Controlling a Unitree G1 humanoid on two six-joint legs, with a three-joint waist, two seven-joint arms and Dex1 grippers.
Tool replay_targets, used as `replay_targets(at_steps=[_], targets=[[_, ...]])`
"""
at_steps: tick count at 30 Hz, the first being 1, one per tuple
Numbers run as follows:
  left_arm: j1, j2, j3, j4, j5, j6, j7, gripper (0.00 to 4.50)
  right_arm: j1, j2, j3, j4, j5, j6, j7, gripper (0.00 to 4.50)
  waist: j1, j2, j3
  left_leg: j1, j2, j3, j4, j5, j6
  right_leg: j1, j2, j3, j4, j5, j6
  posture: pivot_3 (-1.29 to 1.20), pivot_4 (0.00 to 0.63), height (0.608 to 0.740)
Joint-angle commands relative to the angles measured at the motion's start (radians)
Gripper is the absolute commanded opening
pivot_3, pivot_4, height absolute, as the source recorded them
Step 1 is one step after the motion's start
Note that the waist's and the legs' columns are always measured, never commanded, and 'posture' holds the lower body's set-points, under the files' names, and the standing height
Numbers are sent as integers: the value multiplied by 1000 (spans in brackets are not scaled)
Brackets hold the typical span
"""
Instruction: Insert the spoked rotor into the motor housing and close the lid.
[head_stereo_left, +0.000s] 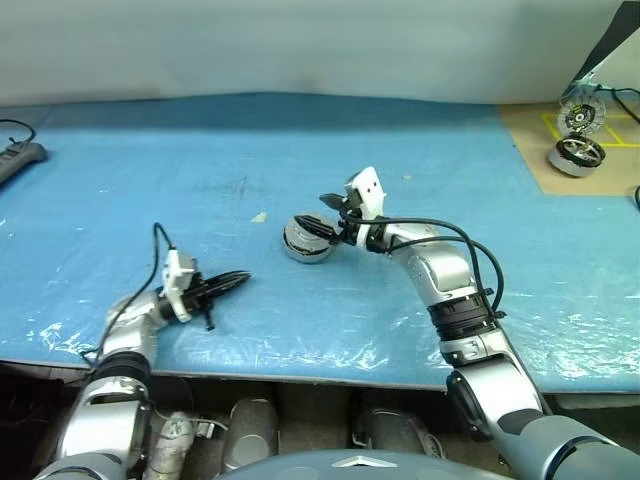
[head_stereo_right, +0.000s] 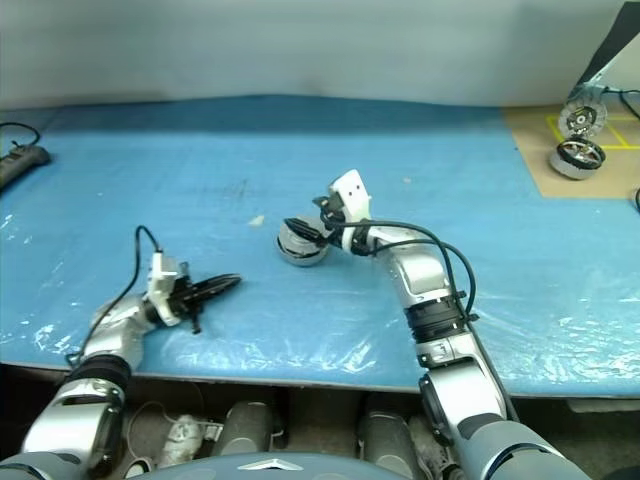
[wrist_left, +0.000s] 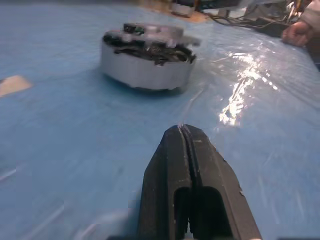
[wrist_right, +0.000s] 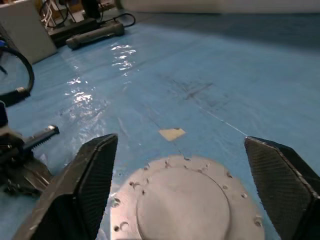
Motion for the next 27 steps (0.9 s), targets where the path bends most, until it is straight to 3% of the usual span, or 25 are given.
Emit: replay_targets(at_steps=[1,8,20,27], targets=[[50,-54,-54,-110,48,28,101,0,-7,-7,-6,-57,26,11,19,4107,2,0,0,0,0,0,0,0,0,0,0,0,0,0,0,0,150,740],[148,-90,-110,-490,58,220,312,0,6,-38,51,-15,-54,-52,13,4107,-4,-3,2,1,2,0,1,-1,-1,0,0,-2,1,0,0,0,150,740],[169,16,-80,-745,8,452,475,0,22,-42,99,39,-125,-128,22,4107,-19,-4,3,0,3,0,2,1,-2,0,2,-3,1,0,0,0,150,740],[165,57,-65,-793,7,525,545,0,19,-34,112,52,-140,-135,24,4107,-18,-4,3,0,3,0,3,1,-3,0,2,-2,1,0,0,0,150,740]])
